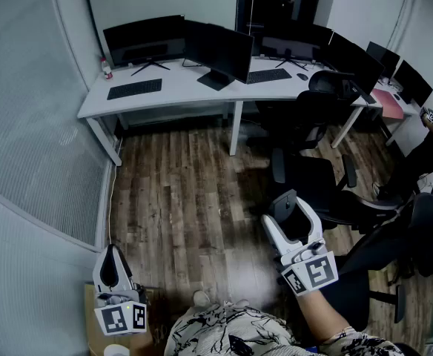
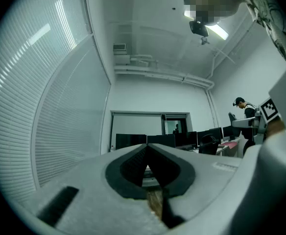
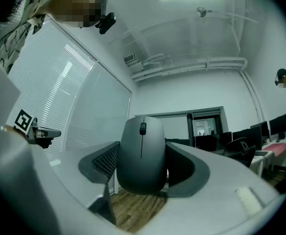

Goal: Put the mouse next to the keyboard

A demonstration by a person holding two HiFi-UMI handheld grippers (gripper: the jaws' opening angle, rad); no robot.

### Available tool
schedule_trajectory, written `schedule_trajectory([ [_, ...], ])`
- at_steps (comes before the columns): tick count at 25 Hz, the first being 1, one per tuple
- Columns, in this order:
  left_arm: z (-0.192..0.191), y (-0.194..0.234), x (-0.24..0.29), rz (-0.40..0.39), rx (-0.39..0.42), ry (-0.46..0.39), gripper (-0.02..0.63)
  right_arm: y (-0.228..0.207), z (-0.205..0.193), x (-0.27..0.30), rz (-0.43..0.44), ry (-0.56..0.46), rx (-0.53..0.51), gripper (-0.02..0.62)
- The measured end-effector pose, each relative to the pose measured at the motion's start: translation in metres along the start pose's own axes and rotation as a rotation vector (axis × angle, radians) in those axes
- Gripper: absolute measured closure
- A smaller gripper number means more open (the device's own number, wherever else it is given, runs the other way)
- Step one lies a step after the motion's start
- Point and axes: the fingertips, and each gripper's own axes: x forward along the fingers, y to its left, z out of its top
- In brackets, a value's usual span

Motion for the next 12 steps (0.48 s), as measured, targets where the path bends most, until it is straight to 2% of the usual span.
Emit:
schedule_trajectory([
  [12,-0.001,0.01,0.002,-0.007,-0.005,-0.004,0.607,0.01,-0.001,0.006,-0.005,0.009,-0.01,0.295],
])
